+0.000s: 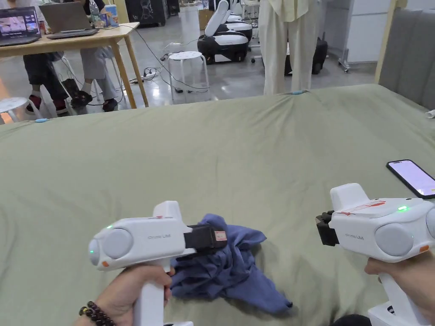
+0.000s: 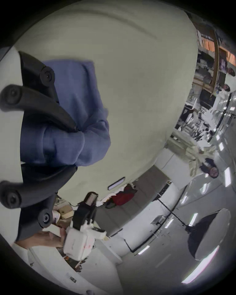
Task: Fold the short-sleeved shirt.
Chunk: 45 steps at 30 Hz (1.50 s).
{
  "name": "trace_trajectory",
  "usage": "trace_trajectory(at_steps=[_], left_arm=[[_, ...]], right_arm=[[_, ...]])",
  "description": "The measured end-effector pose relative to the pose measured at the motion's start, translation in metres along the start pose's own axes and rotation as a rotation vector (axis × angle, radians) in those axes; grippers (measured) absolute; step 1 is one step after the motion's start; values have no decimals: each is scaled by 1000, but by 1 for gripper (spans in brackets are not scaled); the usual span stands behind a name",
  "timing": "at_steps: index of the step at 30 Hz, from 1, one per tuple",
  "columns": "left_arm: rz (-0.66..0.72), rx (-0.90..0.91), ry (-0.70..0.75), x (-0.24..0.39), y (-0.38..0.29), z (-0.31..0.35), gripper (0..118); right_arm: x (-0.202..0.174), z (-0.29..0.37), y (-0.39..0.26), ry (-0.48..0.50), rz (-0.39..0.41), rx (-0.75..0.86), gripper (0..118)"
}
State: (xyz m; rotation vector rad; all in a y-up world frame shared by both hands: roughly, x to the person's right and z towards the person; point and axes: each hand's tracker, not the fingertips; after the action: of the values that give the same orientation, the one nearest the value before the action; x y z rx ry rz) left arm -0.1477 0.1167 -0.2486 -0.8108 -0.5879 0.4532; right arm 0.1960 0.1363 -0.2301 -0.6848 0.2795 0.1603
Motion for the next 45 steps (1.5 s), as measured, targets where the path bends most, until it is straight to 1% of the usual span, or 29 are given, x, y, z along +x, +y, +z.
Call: trace_trajectory(at_steps=[1, 3, 6, 8, 9, 12, 13, 14, 16, 19, 20, 21, 23, 24, 25, 26, 29, 31, 34, 37, 41, 45], left_arm=[[-16, -16, 5, 1, -2, -11, 21], [-3, -27, 15, -1, -5, -27, 21], [31, -17, 8, -10, -5, -30, 22], [34, -15, -11, -12, -4, -24, 27], [46, -10, -27, -14, -2, -21, 35], [42, 36, -90, -8, 1, -4, 88], [27, 61, -91, -6, 4, 3, 113], [13, 95, -61, -3, 5, 11, 118], [-17, 168, -42, -4, 8, 30, 118], [-5, 188, -29, -17, 12, 59, 118], [9, 194, -21, -23, 13, 68, 112], [25, 199, -16, -30, 12, 76, 96], [25, 205, -14, -35, 9, 91, 30], [23, 212, 6, -38, 7, 95, 5], [10, 214, 60, -40, 5, 97, 0], [4, 218, 89, -42, 2, 99, 0], [18, 175, 33, -44, -3, 99, 0], [16, 176, 25, -52, -1, 93, 0], [-7, 153, 15, -44, 1, 75, 0], [-6, 105, -30, -36, 3, 50, 0], [-19, 14, -44, -25, 1, 3, 0], [1, -20, -93, -10, -5, -38, 0]], right_arm=[[2, 0, -1, -3, -4, 0, 0], [6, 2, -2, -9, -13, -1, 0], [11, 3, -4, -17, -21, -3, 0], [13, 3, -5, -23, -25, -3, 0], [14, 2, -5, -26, -27, -4, 0], [13, -1, -4, -32, -30, -6, 0], [12, -1, -4, -36, -32, -4, 0], [10, -2, -4, -38, -32, -3, 0], [7, -3, -4, -42, -33, -3, 0], [1, -4, -3, -66, -37, 3, 0], [-2, -5, -3, -77, -34, 5, 0], [-4, -5, -1, -81, -30, 10, 0], [-8, -4, 2, -77, -25, 14, 0], [-10, -3, 5, -72, -19, 17, 0], [-13, -3, 7, -70, -11, 20, 0], [-14, -2, 8, -71, -8, 22, 0], [-17, 1, 11, -64, -11, 36, 0], [-19, 3, 12, -59, -14, 40, 0], [-20, 5, 12, -56, -12, 44, 0], [-18, 9, 10, -52, -12, 45, 0], [-11, 14, 8, -58, -13, 43, 0], [-4, 16, 5, -71, -20, 39, 0]])
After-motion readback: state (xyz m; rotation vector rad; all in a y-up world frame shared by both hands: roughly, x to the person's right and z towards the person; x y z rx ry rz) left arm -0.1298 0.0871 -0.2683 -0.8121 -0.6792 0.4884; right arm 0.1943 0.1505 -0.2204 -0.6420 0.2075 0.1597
